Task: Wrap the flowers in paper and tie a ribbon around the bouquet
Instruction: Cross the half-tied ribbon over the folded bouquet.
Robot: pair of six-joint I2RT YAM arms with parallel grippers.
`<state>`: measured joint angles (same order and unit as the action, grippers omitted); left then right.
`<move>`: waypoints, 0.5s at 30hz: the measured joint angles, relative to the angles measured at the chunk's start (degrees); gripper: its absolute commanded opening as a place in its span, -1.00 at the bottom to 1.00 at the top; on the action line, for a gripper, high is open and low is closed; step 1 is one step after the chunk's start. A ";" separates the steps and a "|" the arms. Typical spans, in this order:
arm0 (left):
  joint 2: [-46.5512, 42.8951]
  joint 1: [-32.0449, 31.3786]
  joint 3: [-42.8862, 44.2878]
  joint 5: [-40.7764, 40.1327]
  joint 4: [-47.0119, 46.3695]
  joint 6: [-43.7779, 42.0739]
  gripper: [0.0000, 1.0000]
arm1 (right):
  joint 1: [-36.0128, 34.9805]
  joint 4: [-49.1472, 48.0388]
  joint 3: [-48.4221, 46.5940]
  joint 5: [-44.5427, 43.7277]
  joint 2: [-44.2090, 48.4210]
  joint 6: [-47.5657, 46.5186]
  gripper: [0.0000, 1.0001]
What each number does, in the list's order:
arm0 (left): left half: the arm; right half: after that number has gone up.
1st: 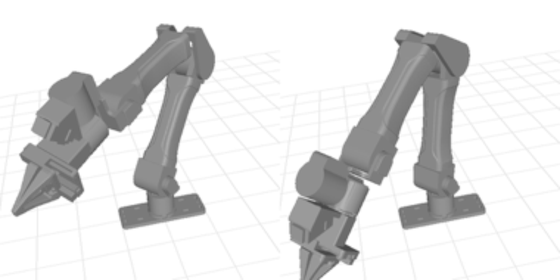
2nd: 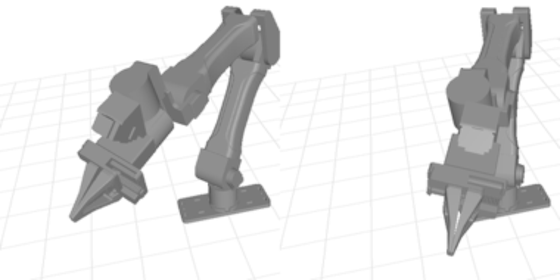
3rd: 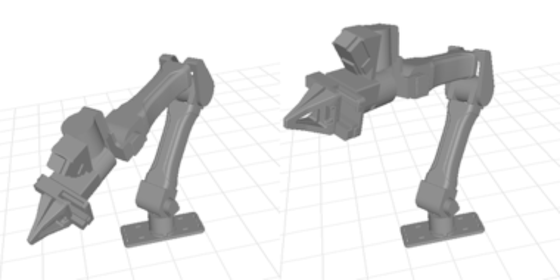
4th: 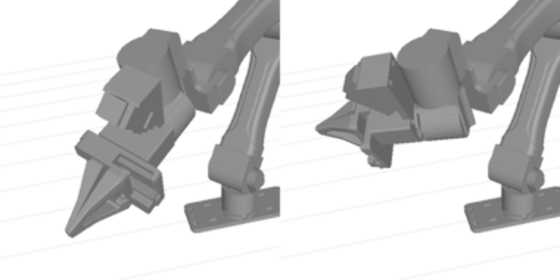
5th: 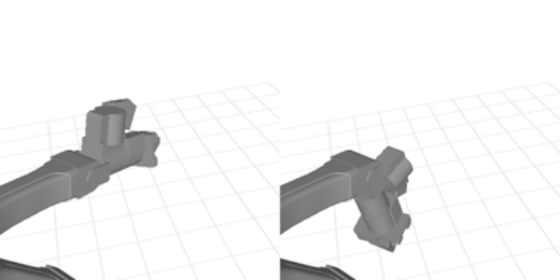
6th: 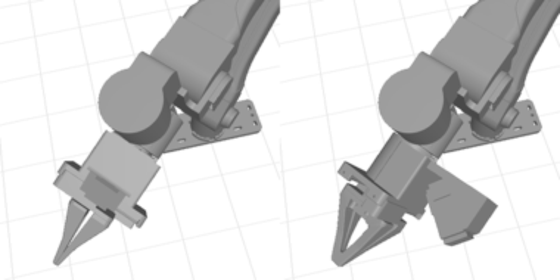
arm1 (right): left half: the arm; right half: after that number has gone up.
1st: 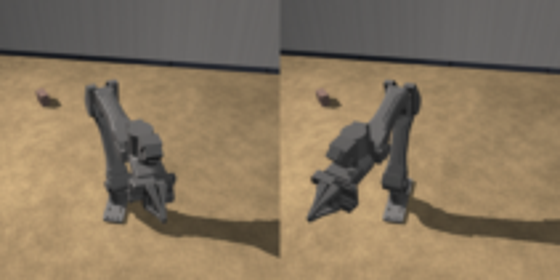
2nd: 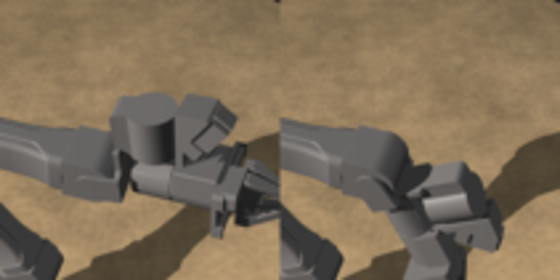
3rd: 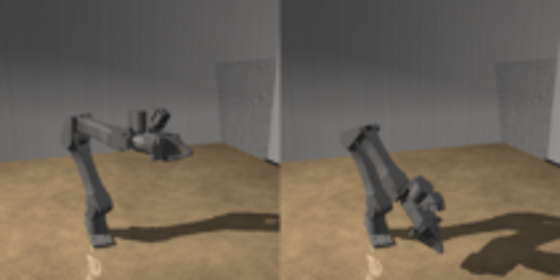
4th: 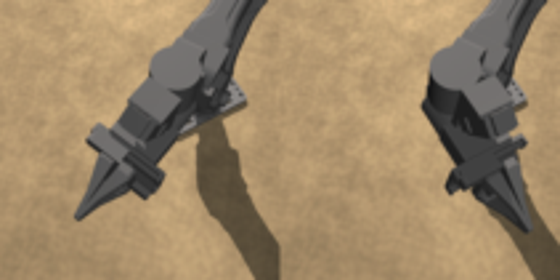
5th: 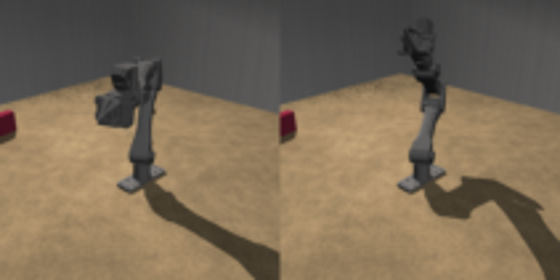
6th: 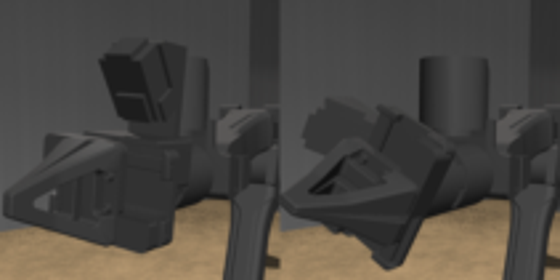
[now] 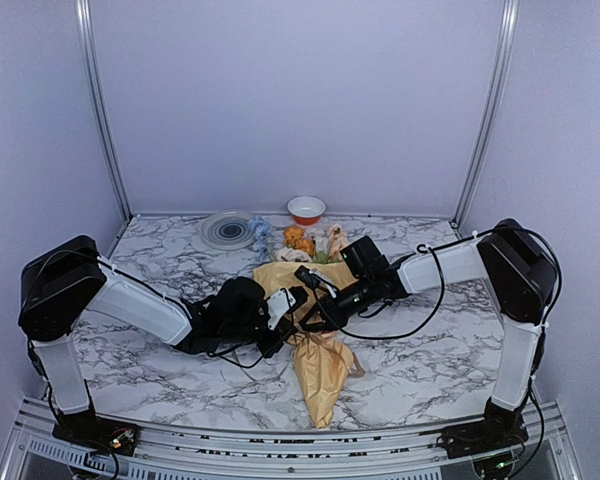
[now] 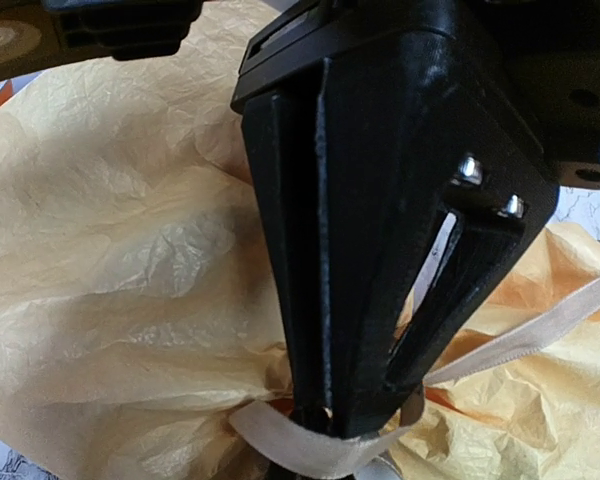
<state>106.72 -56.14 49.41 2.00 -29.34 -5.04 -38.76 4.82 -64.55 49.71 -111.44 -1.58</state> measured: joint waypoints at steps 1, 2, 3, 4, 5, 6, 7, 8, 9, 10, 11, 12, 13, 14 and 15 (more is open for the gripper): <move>0.09 0.00 0.04 -0.09 0.00 0.07 -1.00 | 0.00 0.39 0.00 -0.85 0.00 -0.28 -0.75; 0.11 0.00 0.04 -0.17 0.02 0.15 -1.00 | 0.00 0.87 -0.02 -1.73 -0.02 -0.63 -0.74; 0.11 0.00 0.04 -0.37 0.00 0.17 -1.00 | 0.00 1.51 -0.11 -2.56 -0.04 -1.11 -0.73; 0.11 0.00 0.04 -0.52 0.00 0.20 -1.00 | 0.00 1.99 -0.17 -3.19 -0.09 -1.57 -0.72; 0.11 0.00 0.07 -0.57 0.00 0.20 -1.00 | 0.00 2.51 -0.24 -3.76 -0.11 -1.92 -0.70; 0.11 0.00 0.07 -0.66 0.00 0.24 -1.00 | 0.00 2.86 -0.26 -4.04 -0.13 -2.16 -0.68; 0.11 0.00 0.09 -0.81 0.00 0.33 -1.00 | 0.00 3.26 -0.37 -4.33 -0.22 -2.64 -0.66; 0.11 0.00 0.15 -0.98 0.00 0.39 -1.00 | 0.00 3.54 -0.57 -4.46 -0.37 -2.95 -0.63; 0.13 0.00 0.26 -1.05 0.00 0.42 -1.00 | 0.00 3.85 -0.85 -4.57 -0.59 -3.19 -0.61; 0.20 0.00 0.42 -1.05 -0.04 0.46 -1.00 | 0.00 4.00 -1.16 -4.61 -0.83 -3.45 -0.60; 0.28 0.00 0.52 -1.05 -0.15 0.55 -1.00 | 0.00 4.11 -1.33 -4.59 -1.01 -3.58 -0.59; 0.42 0.00 0.63 -1.03 -0.24 0.57 -1.00 | 0.00 4.17 -1.44 -4.59 -1.11 -3.82 -0.58; 0.57 0.00 0.72 -1.03 -0.33 0.61 -1.00 | 0.00 4.26 -1.53 -4.55 -1.18 -4.04 -0.58; 0.74 0.00 0.79 -1.01 -0.35 0.63 -1.00 | 0.00 4.26 -1.57 -4.52 -1.20 -4.17 -0.58; 0.90 0.00 0.90 -0.98 -0.35 0.68 -1.00 | 0.00 4.26 -1.64 -4.50 -1.20 -4.28 -0.58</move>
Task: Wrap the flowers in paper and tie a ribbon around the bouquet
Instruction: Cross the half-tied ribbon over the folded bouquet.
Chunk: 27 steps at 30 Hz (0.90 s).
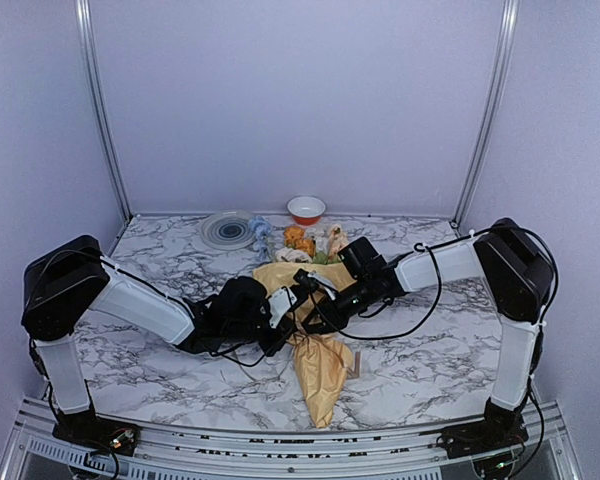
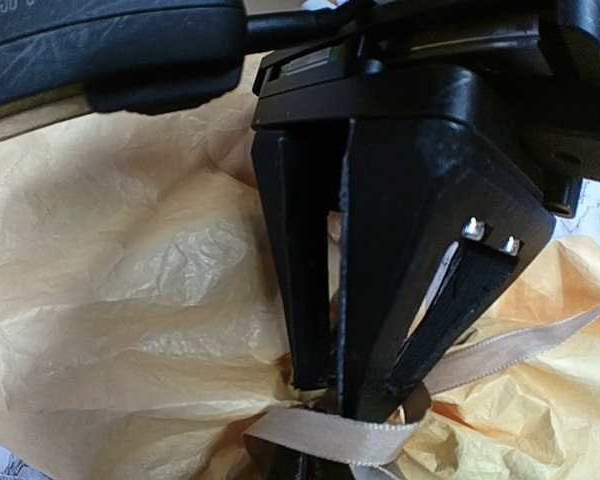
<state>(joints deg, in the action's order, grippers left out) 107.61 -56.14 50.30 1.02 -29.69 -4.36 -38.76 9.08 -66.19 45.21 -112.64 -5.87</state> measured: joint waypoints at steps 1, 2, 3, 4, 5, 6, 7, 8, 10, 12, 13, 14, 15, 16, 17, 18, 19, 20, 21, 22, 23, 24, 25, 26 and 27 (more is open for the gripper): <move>0.07 0.00 0.09 0.09 0.00 0.04 -1.00 | -0.02 -0.02 -0.02 -0.02 0.00 -0.04 -0.58; 0.09 0.00 0.13 0.24 -0.02 0.07 -1.00 | -0.02 0.00 -0.09 -0.02 0.00 -0.07 -0.58; 0.09 0.00 0.17 0.33 -0.02 0.09 -1.00 | -0.02 0.00 -0.20 -0.02 -0.02 -0.13 -0.58; 0.09 0.00 0.22 0.33 -0.02 0.11 -1.00 | -0.02 0.02 -0.31 -0.02 -0.02 -0.17 -0.58; 0.09 0.00 0.22 0.33 -0.04 0.13 -1.00 | -0.02 0.02 -0.35 -0.02 -0.02 -0.22 -0.56; 0.09 0.00 0.22 0.33 -0.04 0.17 -1.00 | -0.02 0.02 -0.42 -0.02 -0.02 -0.26 -0.56; 0.09 0.00 0.22 0.31 -0.04 0.22 -1.00 | -0.17 0.00 -0.44 0.09 -0.04 -0.39 -0.56; 0.09 0.00 0.22 0.31 -0.07 0.28 -1.00 | -0.26 0.00 -0.44 0.20 -0.04 -0.48 -0.56; 0.09 0.00 0.22 0.31 -0.07 0.33 -1.00 | -0.44 0.00 -0.44 0.35 -0.04 -0.85 -0.65; 0.11 0.00 0.22 0.31 -0.09 0.35 -1.00 | -0.57 0.00 -0.44 0.48 -0.07 -1.29 -0.81; 0.09 0.00 0.22 0.28 -0.11 0.37 -1.00 | -0.61 0.00 -0.44 0.68 -0.09 -1.49 -0.89; 0.09 0.00 0.22 0.24 -0.11 0.39 -1.00 | -0.68 0.00 -0.44 0.79 -0.09 -1.64 -0.96; 0.09 0.00 0.22 0.24 -0.11 0.44 -1.00 | -0.72 0.04 -0.44 0.72 -0.09 -1.55 -1.00; 0.09 0.00 0.22 0.26 -0.11 0.50 -1.00 | -0.70 0.09 -0.44 0.66 -0.09 -1.68 -1.00; 0.09 0.00 0.22 0.22 -0.13 0.55 -1.00 | -0.59 0.15 -0.44 0.70 -0.11 -1.62 -1.00; 0.09 0.02 0.22 0.26 -0.22 0.57 -1.00 | -0.55 0.11 -0.44 0.70 -0.11 -1.66 -1.00; 0.09 0.04 0.22 0.24 -0.28 0.57 -1.00 | -0.55 0.07 -0.44 0.68 -0.11 -1.66 -1.00; 0.09 0.04 0.22 0.24 -0.31 0.59 -1.00 | -0.55 0.04 -0.44 0.68 -0.11 -1.68 -1.00; 0.09 0.04 0.20 0.22 -0.33 0.59 -1.00 | -0.55 0.04 -0.42 0.68 -0.11 -1.66 -1.00; 0.09 0.04 0.20 0.20 -0.33 0.59 -1.00 | -0.55 0.00 -0.42 0.68 -0.11 -1.68 -1.00; 0.09 0.04 0.20 0.15 -0.37 0.61 -1.00 | -0.52 -0.07 -0.35 0.68 -0.11 -1.66 -1.00; 0.09 0.04 0.15 0.15 -0.44 0.63 -1.00 | -0.48 -0.22 -0.26 0.68 -0.07 -1.66 -1.00; 0.09 0.04 0.02 0.11 -0.61 0.66 -0.96 | -0.46 -0.44 -0.11 0.70 0.00 -1.64 -1.00; 0.09 0.04 -0.09 0.00 -0.83 0.70 -0.79 | -0.42 -0.74 0.22 0.72 0.13 -1.57 -1.00; 0.09 0.04 -0.24 -0.02 -1.09 0.76 -0.70 | -0.33 -0.98 0.46 0.74 0.24 -1.46 -1.00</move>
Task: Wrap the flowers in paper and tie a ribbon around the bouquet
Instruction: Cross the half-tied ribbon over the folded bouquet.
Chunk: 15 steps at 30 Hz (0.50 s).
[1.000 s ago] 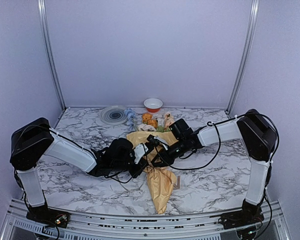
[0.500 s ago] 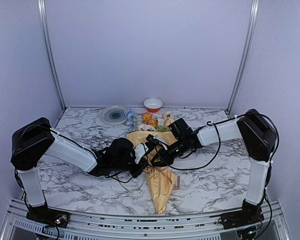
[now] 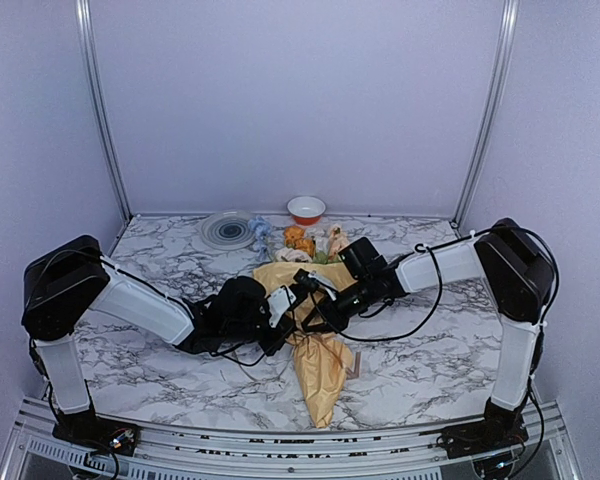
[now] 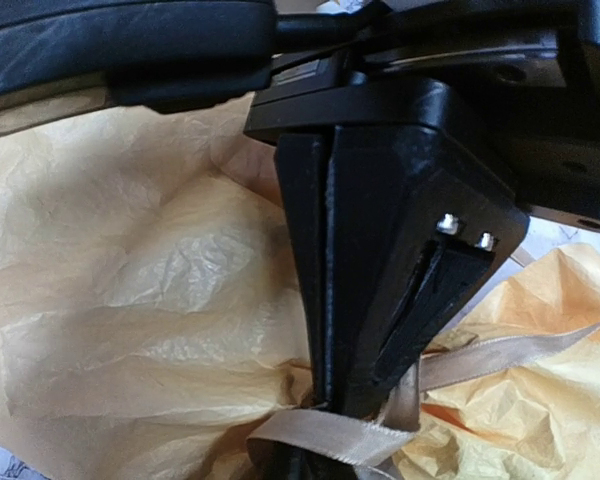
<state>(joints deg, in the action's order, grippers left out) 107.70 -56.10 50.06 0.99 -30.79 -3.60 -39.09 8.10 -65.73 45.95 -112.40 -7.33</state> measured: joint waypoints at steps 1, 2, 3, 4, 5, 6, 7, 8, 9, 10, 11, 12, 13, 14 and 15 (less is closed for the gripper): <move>0.00 0.00 -0.13 -0.22 -0.20 -0.11 -0.64 | 0.17 -0.20 0.26 0.09 0.13 0.07 -1.00; -0.02 0.00 -0.33 -0.66 -0.37 0.26 -0.60 | 0.24 -0.35 0.72 0.09 0.37 0.22 -1.00; -0.02 0.00 -0.48 -0.83 -0.61 0.09 -0.59 | 0.26 -0.55 1.03 0.04 0.57 0.28 -1.00; -0.09 0.00 -0.74 -0.98 -0.79 0.02 -0.58 | 0.28 -0.68 1.14 0.04 0.70 0.39 -1.00; -0.31 0.02 -1.11 -1.05 -0.92 0.13 -0.57 | 0.33 -0.87 1.16 0.04 0.81 0.50 -1.00; -0.76 0.02 -1.73 -1.14 -0.96 0.20 -0.56 | 0.35 -1.11 1.18 0.02 0.90 0.68 -1.00; -1.31 0.02 -2.23 -1.25 -1.01 0.17 -0.55 | 0.39 -1.38 1.20 0.02 0.98 0.90 -1.00; -1.99 0.02 -2.84 -1.29 -1.01 0.17 -0.54 | 0.39 -1.64 1.20 0.02 1.01 1.03 -1.00; -2.71 0.02 -3.41 -1.33 -1.05 0.13 -0.52 | 0.39 -1.90 1.20 0.02 1.01 1.22 -1.00; -3.56 0.02 -4.02 -1.31 -1.09 0.07 -0.48 | 0.39 -2.14 1.29 0.02 1.01 1.44 -1.00; -4.31 0.02 -4.46 -1.29 -1.09 -0.09 -0.46 | 0.39 -2.25 1.36 0.00 1.01 1.55 -1.00; -5.03 0.02 -4.92 -1.09 -1.11 -0.22 -0.43 | 0.39 -2.45 1.46 0.00 1.03 1.73 -1.00; -5.86 0.02 -5.44 -0.98 -1.14 -0.35 -0.40 | 0.39 -2.54 1.53 -0.02 1.03 1.84 -1.00; -6.73 0.02 -6.01 -0.81 -1.14 -0.50 -0.38 | 0.39 -2.60 1.57 -0.04 1.03 1.97 -1.00; -7.63 0.02 -6.56 -0.66 -1.14 -0.74 -0.35 | 0.39 -2.75 1.60 -0.11 1.03 2.14 -1.00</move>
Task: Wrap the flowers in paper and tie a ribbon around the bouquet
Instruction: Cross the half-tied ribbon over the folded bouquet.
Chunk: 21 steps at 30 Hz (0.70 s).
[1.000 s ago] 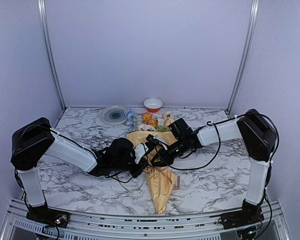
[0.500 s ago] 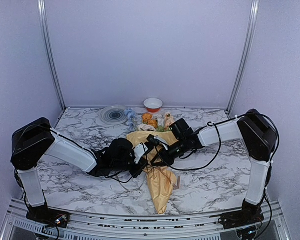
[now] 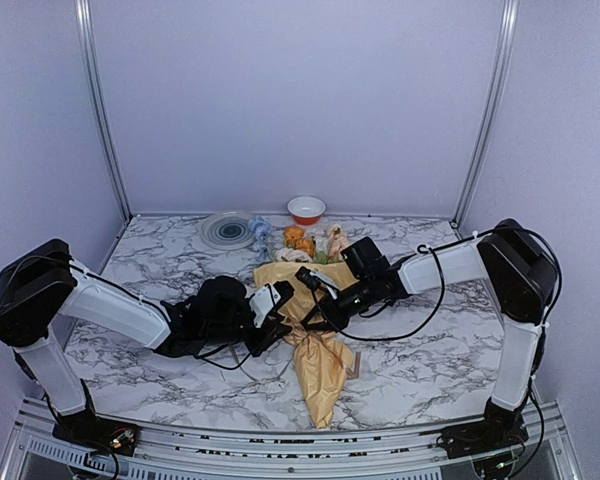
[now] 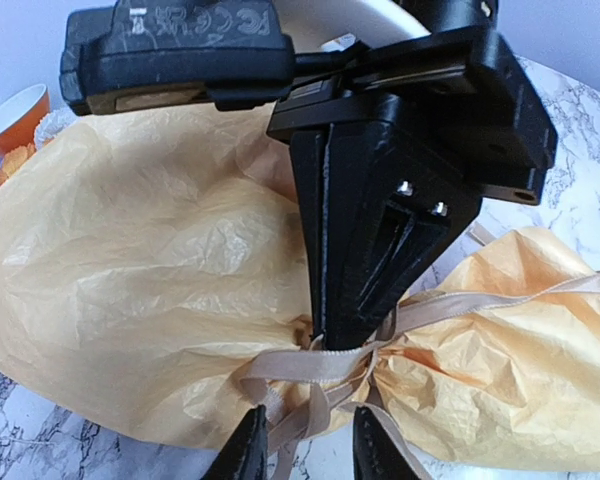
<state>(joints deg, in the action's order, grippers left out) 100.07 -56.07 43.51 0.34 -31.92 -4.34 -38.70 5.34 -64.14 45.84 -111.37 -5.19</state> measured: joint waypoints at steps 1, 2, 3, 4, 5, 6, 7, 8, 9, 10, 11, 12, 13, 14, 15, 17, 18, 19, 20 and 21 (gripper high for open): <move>-0.85 0.00 -0.44 0.07 0.02 -0.33 -0.33 | 0.00 -0.13 0.02 -0.17 0.04 0.22 -1.00; -1.42 0.00 -0.92 0.04 -0.02 -0.79 -0.29 | 0.00 -0.26 0.02 -0.39 0.11 0.46 -1.00; -2.27 0.00 -1.18 0.02 -0.04 -1.20 -0.22 | 0.02 -0.33 0.02 -0.68 0.26 0.63 -1.00; -2.82 0.00 -1.60 -0.13 -0.24 -1.60 -0.14 | 0.02 -0.44 0.07 -1.03 0.44 0.74 -1.00; -3.28 0.00 -1.90 -0.33 -0.28 -2.36 -0.08 | 0.02 -0.57 0.13 -1.27 0.66 0.85 -1.00; -3.58 0.00 -2.03 -0.48 -0.28 -2.91 -0.06 | 0.02 -0.61 0.13 -1.33 0.83 0.94 -1.00; -3.58 -0.02 -2.03 -0.76 -0.39 -3.67 -0.05 | 0.04 -0.76 0.13 -1.36 0.94 1.03 -1.00; -3.58 -0.02 -2.01 -1.16 -0.42 -4.61 -0.04 | 0.04 -0.83 0.13 -1.36 1.03 1.14 -1.00; -3.56 -0.02 -1.99 -1.51 -0.37 -5.49 -0.03 | 0.04 -0.85 0.13 -1.36 1.03 1.25 -1.00; -3.37 -0.02 -1.70 -2.08 -0.37 -6.49 -0.03 | 0.04 -0.87 0.13 -1.36 1.03 1.38 -1.00; -2.89 -0.02 -1.09 -2.71 -0.37 -7.37 -0.03 | 0.04 -0.87 0.13 -1.36 1.03 1.57 -1.00; -2.19 -0.02 -0.26 -3.15 -0.35 -8.22 -0.03 | 0.04 -0.87 0.13 -1.36 1.05 1.79 -1.00; -1.36 -0.02 0.70 -3.54 -0.37 -8.87 -0.03 | 0.04 -0.90 0.13 -1.36 1.05 1.99 -1.00; -0.55 -0.02 1.57 -3.85 -0.37 -9.35 -0.04 | 0.04 -0.90 0.13 -1.38 1.05 2.12 -1.00; 0.31 -0.02 2.56 -3.91 -0.35 -9.92 -0.05 | 0.04 -0.98 0.17 -1.38 1.05 2.21 -1.00; 1.64 -0.02 4.17 -3.72 -0.35 -10.36 -0.11 | 0.04 -1.07 0.31 -1.38 1.09 2.38 -1.00; 2.14 -0.02 4.70 -3.45 -0.35 -10.49 -0.15 | 0.04 -1.05 0.35 -1.38 1.11 2.43 -1.00; 2.80 -0.02 5.44 -3.15 -0.35 -10.75 -0.21 | 0.04 -1.07 0.37 -1.38 1.14 2.51 -1.00; 3.37 -0.02 5.99 -2.71 -0.35 -10.99 -0.28 | 0.04 -1.16 0.37 -1.36 1.16 2.62 -1.00; 3.82 -0.02 6.34 -2.34 -0.35 -11.21 -0.35 | 0.04 -1.27 0.37 -1.38 1.16 2.64 -1.00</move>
<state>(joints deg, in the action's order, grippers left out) 103.90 -56.10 49.84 -2.00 -32.27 -15.55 -38.65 4.08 -63.77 44.47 -110.21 -2.55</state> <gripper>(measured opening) 0.406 0.006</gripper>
